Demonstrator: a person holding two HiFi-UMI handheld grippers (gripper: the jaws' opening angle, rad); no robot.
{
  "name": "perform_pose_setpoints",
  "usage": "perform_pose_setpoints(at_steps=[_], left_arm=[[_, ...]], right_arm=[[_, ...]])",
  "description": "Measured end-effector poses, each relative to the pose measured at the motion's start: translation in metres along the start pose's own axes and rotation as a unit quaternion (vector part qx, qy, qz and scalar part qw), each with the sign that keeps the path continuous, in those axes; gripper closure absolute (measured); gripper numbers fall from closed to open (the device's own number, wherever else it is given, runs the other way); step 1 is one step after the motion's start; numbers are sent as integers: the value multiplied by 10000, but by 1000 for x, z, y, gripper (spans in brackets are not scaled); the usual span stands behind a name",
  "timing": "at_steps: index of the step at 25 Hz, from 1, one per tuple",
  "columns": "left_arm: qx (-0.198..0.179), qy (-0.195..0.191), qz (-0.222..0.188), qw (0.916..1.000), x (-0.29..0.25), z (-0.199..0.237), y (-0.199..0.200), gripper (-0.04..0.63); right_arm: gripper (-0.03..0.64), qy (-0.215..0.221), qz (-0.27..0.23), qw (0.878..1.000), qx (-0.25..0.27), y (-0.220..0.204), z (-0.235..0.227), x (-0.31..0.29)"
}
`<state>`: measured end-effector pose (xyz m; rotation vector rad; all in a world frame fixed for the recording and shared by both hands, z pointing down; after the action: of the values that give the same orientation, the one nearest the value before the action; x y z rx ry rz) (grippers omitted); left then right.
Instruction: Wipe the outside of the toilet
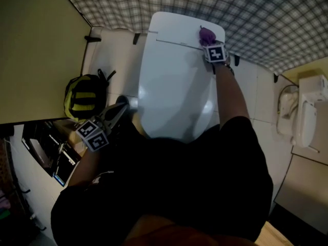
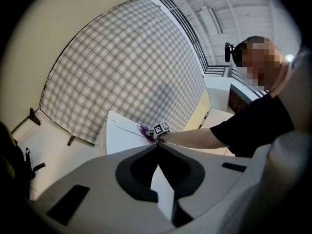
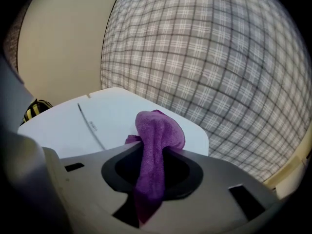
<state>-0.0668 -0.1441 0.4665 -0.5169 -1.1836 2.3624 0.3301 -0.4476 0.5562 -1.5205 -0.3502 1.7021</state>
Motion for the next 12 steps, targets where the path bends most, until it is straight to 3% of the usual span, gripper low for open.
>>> perform_pose_setpoints(at_steps=[4,12], left_arm=[[-128,-114,-91,9998,17,-15,-13,595],[-244,-426,129,9987,40,-52,-51,595]], right_arm=[[517,340,51,9993,-118,-40,40,33],[517,332,-80,9994,73,-102,98,106]])
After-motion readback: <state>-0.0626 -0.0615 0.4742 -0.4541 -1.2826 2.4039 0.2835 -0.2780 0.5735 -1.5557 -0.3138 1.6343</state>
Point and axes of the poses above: the fingertips, and each gripper's own axes: x backward along the fingers, z to its left, y out of its top, the point moved 5 cm from there along x, backward along the fingers, and after that the axes turned 1 degree about y, right-handed, at the moved point
